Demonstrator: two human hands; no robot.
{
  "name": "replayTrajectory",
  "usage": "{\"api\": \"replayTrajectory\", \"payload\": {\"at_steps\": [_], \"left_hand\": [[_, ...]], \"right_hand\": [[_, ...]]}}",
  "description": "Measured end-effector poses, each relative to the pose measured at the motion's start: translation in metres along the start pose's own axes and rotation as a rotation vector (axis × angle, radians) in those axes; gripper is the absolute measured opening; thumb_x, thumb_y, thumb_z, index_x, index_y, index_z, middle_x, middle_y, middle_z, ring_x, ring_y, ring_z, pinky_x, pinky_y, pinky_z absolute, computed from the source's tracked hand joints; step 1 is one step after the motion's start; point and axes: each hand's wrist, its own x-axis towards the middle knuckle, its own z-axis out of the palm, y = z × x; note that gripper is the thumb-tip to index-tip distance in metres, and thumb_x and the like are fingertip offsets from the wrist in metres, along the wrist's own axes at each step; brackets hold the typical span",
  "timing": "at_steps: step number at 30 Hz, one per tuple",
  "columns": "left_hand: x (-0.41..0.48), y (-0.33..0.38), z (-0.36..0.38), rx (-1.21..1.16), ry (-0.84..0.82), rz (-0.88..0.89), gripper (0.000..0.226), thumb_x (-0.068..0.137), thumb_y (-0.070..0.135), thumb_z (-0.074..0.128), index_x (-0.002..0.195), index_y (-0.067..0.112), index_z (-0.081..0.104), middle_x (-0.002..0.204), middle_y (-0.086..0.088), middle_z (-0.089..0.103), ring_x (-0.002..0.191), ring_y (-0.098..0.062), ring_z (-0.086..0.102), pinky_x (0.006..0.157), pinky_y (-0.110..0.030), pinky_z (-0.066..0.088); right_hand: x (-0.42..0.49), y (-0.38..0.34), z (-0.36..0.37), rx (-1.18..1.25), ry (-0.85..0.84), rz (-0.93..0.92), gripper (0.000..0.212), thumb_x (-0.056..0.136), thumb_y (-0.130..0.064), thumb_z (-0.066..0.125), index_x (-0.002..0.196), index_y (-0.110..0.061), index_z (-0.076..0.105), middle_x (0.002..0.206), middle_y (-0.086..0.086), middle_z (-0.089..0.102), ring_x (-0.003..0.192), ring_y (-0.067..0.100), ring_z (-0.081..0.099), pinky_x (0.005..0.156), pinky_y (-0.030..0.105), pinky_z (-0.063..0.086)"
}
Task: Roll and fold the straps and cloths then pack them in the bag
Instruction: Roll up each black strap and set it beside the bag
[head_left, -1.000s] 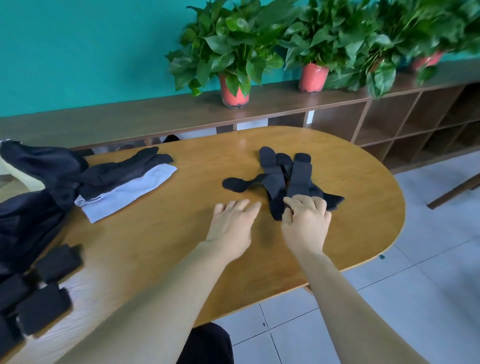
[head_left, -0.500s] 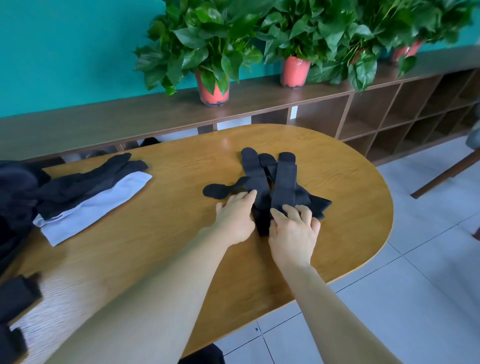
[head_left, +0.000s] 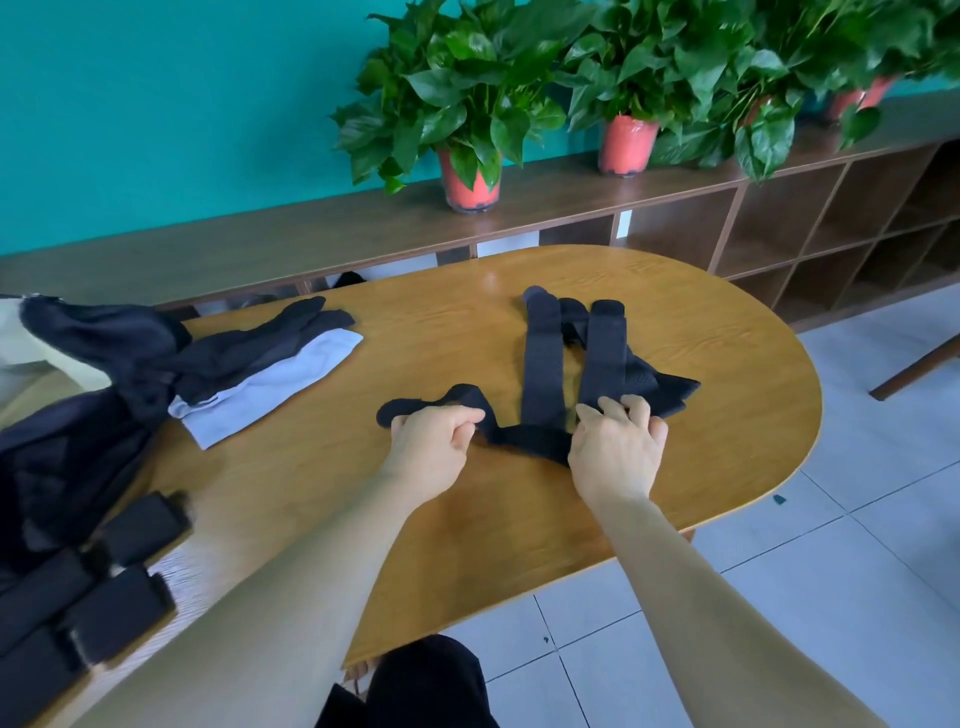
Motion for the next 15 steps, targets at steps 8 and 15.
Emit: {"api": "replayTrajectory", "payload": {"at_steps": [8, 15], "left_hand": [[-0.021, -0.019, 0.002, 0.320, -0.078, 0.015, 0.043, 0.103, 0.029, 0.034, 0.146, 0.030, 0.032, 0.138, 0.008, 0.046, 0.126, -0.013, 0.041, 0.099, -0.033, 0.020], [-0.028, 0.003, 0.017, 0.516, 0.010, 0.231, 0.051, 0.099, 0.046, 0.035, 0.147, 0.030, 0.029, 0.138, 0.002, 0.036, 0.129, -0.021, 0.029, 0.106, -0.040, 0.022]], "right_hand": [[-0.017, -0.023, -0.008, 0.032, 0.016, -0.122, 0.018, 0.074, -0.009, 0.070, 0.091, -0.014, 0.076, 0.098, 0.009, 0.071, 0.113, 0.035, 0.052, 0.089, 0.050, 0.037], [-0.019, -0.033, -0.009, 0.047, 0.002, -0.170, 0.026, 0.071, -0.005, 0.068, 0.095, -0.014, 0.076, 0.101, 0.009, 0.071, 0.112, 0.036, 0.053, 0.087, 0.046, 0.026]]}}
